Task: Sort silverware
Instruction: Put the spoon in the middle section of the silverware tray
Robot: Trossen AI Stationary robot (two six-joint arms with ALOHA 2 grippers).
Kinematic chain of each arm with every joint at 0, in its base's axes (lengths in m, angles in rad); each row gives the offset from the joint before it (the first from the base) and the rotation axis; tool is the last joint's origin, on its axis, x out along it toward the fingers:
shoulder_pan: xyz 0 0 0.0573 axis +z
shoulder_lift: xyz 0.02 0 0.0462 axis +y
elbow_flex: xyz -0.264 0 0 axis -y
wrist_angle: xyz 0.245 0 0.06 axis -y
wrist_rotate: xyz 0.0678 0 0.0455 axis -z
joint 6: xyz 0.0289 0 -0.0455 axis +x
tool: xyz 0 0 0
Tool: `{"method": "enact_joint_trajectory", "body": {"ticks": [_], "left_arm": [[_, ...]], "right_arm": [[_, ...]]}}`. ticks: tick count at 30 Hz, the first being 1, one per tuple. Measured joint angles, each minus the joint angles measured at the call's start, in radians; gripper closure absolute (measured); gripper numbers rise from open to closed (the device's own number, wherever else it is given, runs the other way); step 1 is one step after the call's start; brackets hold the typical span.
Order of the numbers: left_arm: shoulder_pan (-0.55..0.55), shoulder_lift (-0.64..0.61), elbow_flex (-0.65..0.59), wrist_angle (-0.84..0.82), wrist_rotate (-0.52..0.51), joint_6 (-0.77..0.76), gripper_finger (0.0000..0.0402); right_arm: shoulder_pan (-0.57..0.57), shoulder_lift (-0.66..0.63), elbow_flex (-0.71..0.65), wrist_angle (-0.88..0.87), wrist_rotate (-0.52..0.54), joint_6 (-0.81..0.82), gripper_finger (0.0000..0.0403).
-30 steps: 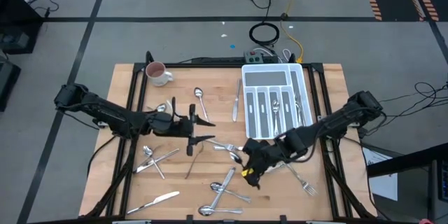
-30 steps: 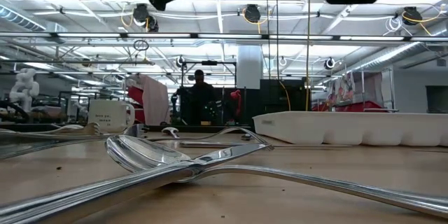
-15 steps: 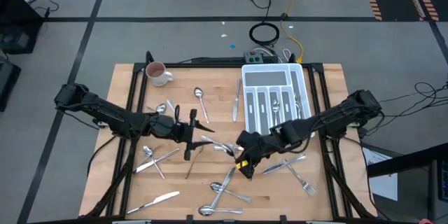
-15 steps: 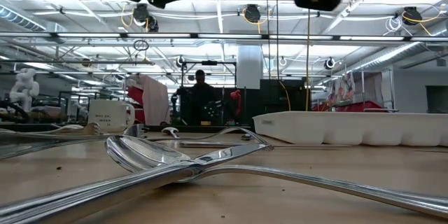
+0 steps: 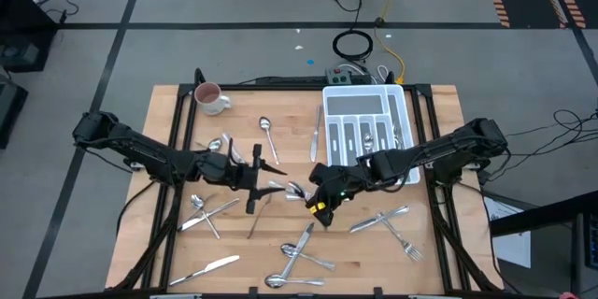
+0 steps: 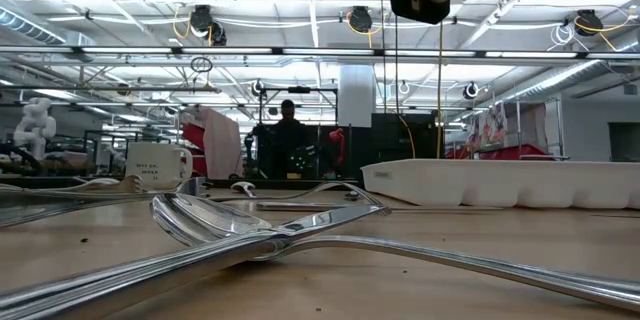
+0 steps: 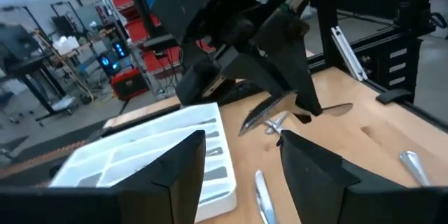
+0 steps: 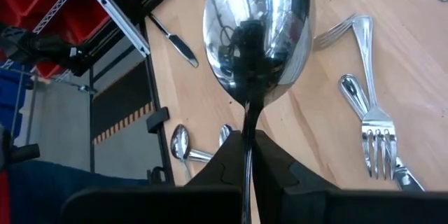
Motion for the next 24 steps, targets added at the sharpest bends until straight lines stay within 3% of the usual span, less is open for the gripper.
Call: {"method": "enact_joint_trajectory", "body": {"ticks": [18,24], "left_arm": [[0.004,0.000,0.002,0.031,0.000,0.119,0.0211],[0.004,0.000,0.045,0.012,0.001,0.189,0.0263]], "right_arm": [[-0.024,0.000,0.000,0.040,-0.048,-0.029,0.0403],[-0.024,0.000,0.000,0.041,-0.047,-0.029,0.0403]]}}
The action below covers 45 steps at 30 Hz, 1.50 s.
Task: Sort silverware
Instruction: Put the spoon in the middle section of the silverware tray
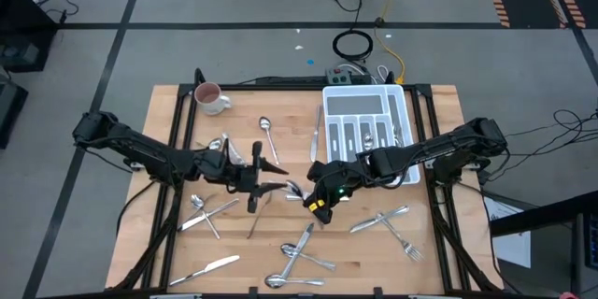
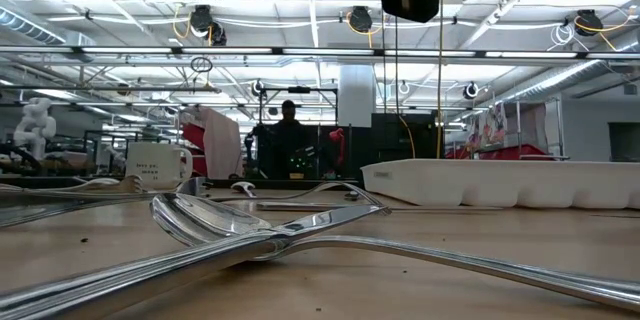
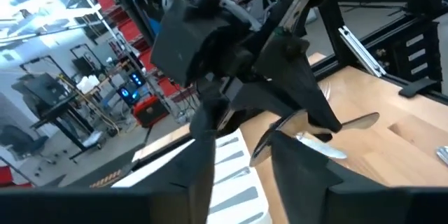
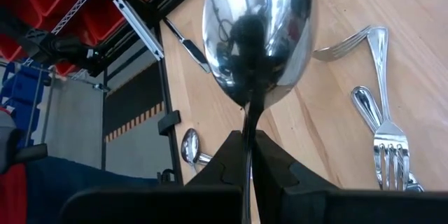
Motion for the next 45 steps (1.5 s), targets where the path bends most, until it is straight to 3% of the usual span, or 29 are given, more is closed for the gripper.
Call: {"method": "enact_joint_trajectory", "body": {"ticks": [4,8,21,45], "left_arm": [[0.000,0.000,0.030,-0.074,0.030,0.001,0.0308],[0.000,0.000,0.030,-0.129,0.057,0.001,0.0327],[0.000,0.000,0.030,-0.156,0.060,0.074,0.0329],[0.003,0.000,0.032,-0.107,0.060,0.076,0.0329]], "right_arm": [[0.000,0.000,0.000,-0.001,0.000,-0.002,0.0403],[0.000,0.000,0.000,0.001,-0.010,-0.014,0.0403],[-0.005,0.000,0.000,0.003,-0.063,-0.034,0.0403],[-0.072,0.000,0.000,0.003,-0.158,-0.109,0.0403]]}}
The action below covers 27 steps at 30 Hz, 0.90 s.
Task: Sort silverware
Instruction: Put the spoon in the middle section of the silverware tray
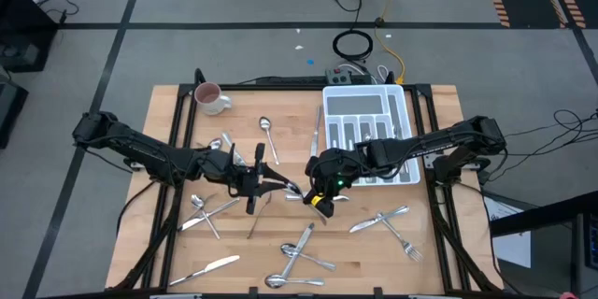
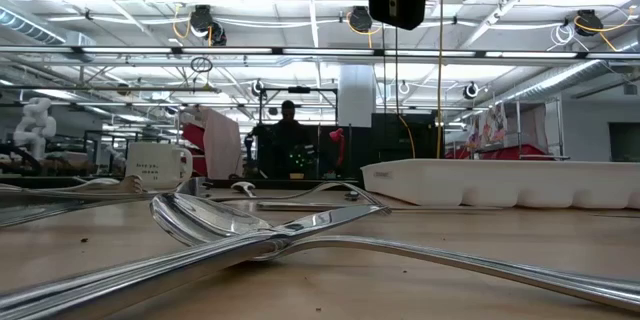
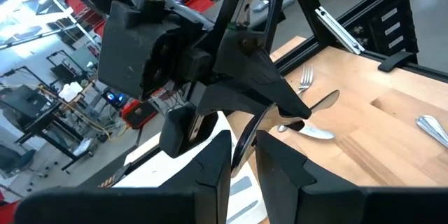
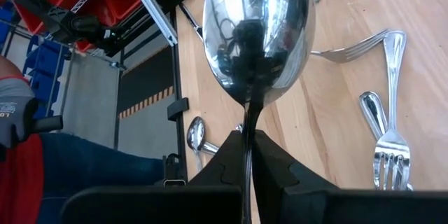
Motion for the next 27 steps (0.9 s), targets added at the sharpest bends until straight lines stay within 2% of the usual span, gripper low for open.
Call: {"method": "enact_joint_trajectory", "body": {"ticks": [6,13,20,23,27], "left_arm": [[0.010,0.003,0.000,-0.023,0.047,-0.005,0.0333],[0.014,0.007,0.027,-0.028,0.068,-0.005,0.0392],[0.021,0.008,0.064,-0.066,0.067,-0.007,0.0395],[0.020,0.005,0.074,-0.102,0.030,-0.021,0.0396],[0.030,0.007,0.074,-0.133,-0.018,-0.130,0.0397]], "right_arm": [[0.000,0.000,0.000,-0.001,-0.005,-0.010,0.0403],[0.000,0.000,0.000,0.005,-0.026,-0.010,0.0402],[0.002,0.000,0.000,0.043,-0.029,-0.009,0.0401],[0.002,0.000,0.000,0.072,-0.031,0.033,0.0384],[-0.006,-0.010,0.000,0.053,-0.011,0.077,0.0341]]}}
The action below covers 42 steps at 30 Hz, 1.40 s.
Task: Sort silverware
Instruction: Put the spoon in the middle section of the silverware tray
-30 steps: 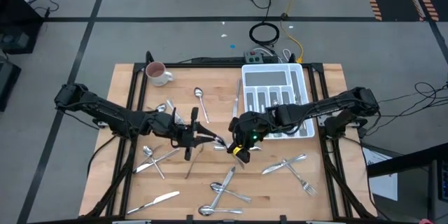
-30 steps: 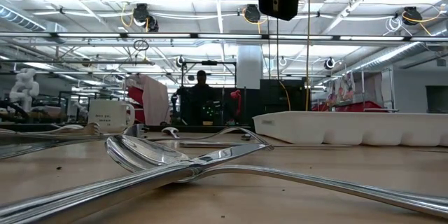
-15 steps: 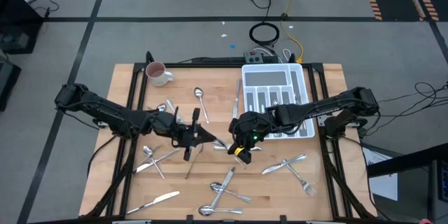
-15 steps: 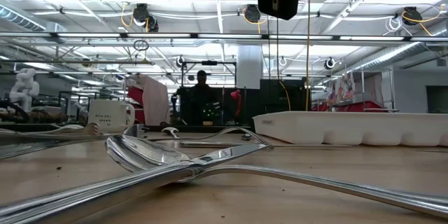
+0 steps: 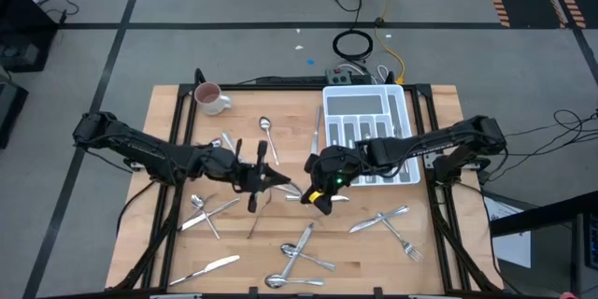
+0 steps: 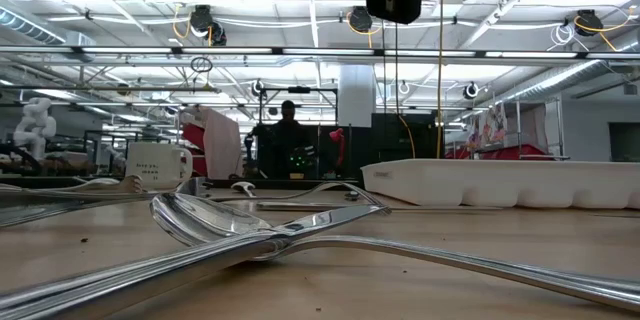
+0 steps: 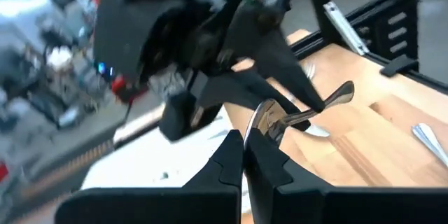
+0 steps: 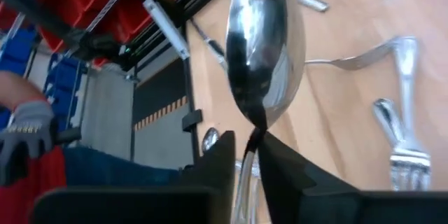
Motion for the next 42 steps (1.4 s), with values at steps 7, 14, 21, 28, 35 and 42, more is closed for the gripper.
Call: {"method": "enact_joint_trajectory", "body": {"ticks": [7,14,21,28,35,42], "left_arm": [[0.042,0.002,-0.002,-0.017,-0.036,-0.265,0.0399],[0.058,0.002,-0.002,-0.090,0.028,-0.402,0.0399],[0.059,0.002,-0.002,-0.097,0.053,-0.446,0.0399],[0.059,0.002,-0.002,-0.099,0.061,-0.453,0.0399],[0.059,0.002,-0.004,-0.105,0.063,-0.453,0.0400],[0.058,0.002,-0.004,-0.105,0.063,-0.453,0.0400]], "right_arm": [[-0.013,-0.008,0.000,-0.081,0.156,-0.032,0.0290],[-0.021,-0.008,0.001,-0.082,0.250,-0.141,0.0287],[-0.042,-0.008,0.001,-0.063,0.240,-0.203,0.0287],[-0.065,-0.007,0.001,-0.016,0.214,-0.252,0.0286],[-0.090,0.014,0.001,0.017,0.186,-0.277,0.0286],[-0.097,0.056,0.002,0.041,0.149,-0.299,0.0307]]}}
